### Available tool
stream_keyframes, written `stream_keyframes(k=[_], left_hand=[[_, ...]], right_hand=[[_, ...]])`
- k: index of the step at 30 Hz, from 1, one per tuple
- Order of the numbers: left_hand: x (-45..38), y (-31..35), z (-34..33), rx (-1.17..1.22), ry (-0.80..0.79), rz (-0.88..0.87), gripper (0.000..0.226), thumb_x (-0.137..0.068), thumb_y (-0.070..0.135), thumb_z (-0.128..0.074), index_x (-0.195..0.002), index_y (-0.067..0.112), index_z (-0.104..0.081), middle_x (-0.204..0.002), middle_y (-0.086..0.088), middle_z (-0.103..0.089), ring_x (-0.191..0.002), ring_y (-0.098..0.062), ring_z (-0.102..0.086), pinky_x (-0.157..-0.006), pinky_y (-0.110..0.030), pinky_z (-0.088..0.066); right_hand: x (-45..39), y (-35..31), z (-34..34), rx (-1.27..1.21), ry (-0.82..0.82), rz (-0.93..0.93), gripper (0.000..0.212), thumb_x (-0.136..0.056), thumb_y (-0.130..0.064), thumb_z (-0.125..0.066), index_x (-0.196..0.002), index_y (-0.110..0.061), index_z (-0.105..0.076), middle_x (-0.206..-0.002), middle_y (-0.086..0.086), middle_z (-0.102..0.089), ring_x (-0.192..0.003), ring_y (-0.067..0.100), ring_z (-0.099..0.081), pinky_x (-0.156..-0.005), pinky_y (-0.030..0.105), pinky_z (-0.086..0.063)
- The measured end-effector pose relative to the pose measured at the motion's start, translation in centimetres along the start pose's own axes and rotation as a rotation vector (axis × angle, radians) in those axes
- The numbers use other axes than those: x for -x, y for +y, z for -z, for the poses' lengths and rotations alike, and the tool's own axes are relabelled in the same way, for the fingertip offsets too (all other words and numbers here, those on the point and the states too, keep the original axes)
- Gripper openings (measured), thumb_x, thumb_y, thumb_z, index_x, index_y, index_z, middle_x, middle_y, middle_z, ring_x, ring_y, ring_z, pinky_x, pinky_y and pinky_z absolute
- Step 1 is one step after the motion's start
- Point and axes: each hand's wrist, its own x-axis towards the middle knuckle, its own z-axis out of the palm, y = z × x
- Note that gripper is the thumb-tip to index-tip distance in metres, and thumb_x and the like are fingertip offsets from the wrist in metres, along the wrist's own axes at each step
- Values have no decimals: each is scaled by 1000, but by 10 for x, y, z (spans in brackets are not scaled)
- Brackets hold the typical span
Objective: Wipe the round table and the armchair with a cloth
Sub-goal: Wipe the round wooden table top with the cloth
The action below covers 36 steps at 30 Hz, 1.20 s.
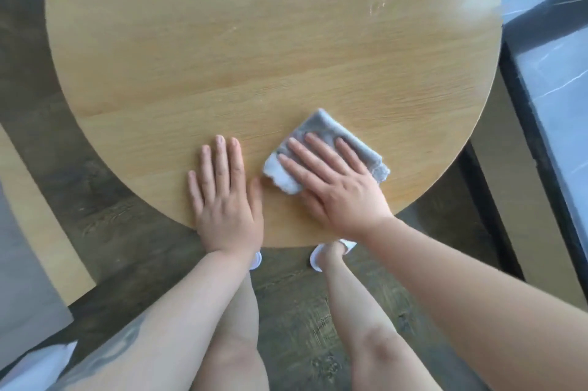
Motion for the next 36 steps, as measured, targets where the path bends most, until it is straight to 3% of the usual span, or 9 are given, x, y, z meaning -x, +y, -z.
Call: stream_keyframes(k=[4,9,14,18,20,23,28,32,36], left_hand=[[-7,0,0,41,0,-29,61,-101,43,-21,-155,15,-21,-162,-4,-19,-148,-24,-17,-118,-46,-11],[-11,-2,2,55,1,-46,62,-98,39,-26,-155,16,-21,-162,-5,-19,-148,-22,-15,-118,-46,-12],[-12,0,3,101,5,-54,61,-100,40,-26,-155,16,-19,-162,-3,-20,-148,-20,-16,-118,-44,-12],[-25,-30,8,96,8,-155,59,-98,36,-30,-152,14,-29,-159,-2,-26,-146,-18,-19,-116,-41,-14],[-37,-56,14,62,-7,-238,60,-99,41,-30,-154,16,-26,-160,-1,-21,-147,-18,-17,-118,-42,-10],[-54,-88,23,39,17,-249,61,-99,44,-28,-155,18,-23,-161,0,-19,-148,-19,-17,-118,-45,-10],[-72,-115,29,68,14,-282,57,-101,39,-27,-154,19,-26,-161,-2,-20,-149,-21,-15,-119,-47,-8],[-71,-111,29,83,7,-270,57,-101,39,-26,-154,21,-27,-161,0,-21,-149,-19,-14,-119,-46,-9],[-74,-115,31,93,-20,-278,56,-100,34,-26,-154,21,-27,-161,0,-22,-149,-21,-17,-118,-44,-9]], right_hand=[[17,-38,-2,-94,122,-858,59,-95,-36,-32,-152,-27,-22,-160,-3,-15,-148,18,-9,-119,44,-6],[-5,-43,-2,-18,-6,-181,53,-98,-38,-36,-150,-29,-29,-157,-7,-20,-147,18,-18,-119,44,-15],[-13,-75,-7,-95,155,-1063,63,-94,-37,-27,-153,-26,-11,-158,-6,-7,-148,20,-9,-117,52,-11],[-50,-77,-8,-50,-4,-189,55,-95,-35,-38,-149,-27,-31,-157,-4,-25,-146,18,-18,-119,42,-11],[-50,-40,1,-28,10,-308,56,-94,-36,-36,-150,-29,-29,-158,-5,-23,-147,17,-14,-119,46,-13],[-31,-73,-4,-85,102,-964,61,-95,-38,-26,-153,-30,-11,-161,-4,-9,-148,16,-3,-119,48,-7],[-59,-98,-11,-17,-55,32,57,-95,-37,-43,-150,-30,-29,-157,-6,-24,-146,18,-19,-119,44,-14],[-49,-95,-8,-87,123,-857,59,-95,-37,-28,-152,-31,-17,-160,-5,-15,-148,16,-8,-118,48,-10],[-62,-160,-21,-77,-6,-346,56,-96,-37,-35,-151,-29,-26,-158,-5,-20,-147,18,-14,-119,43,-10]])
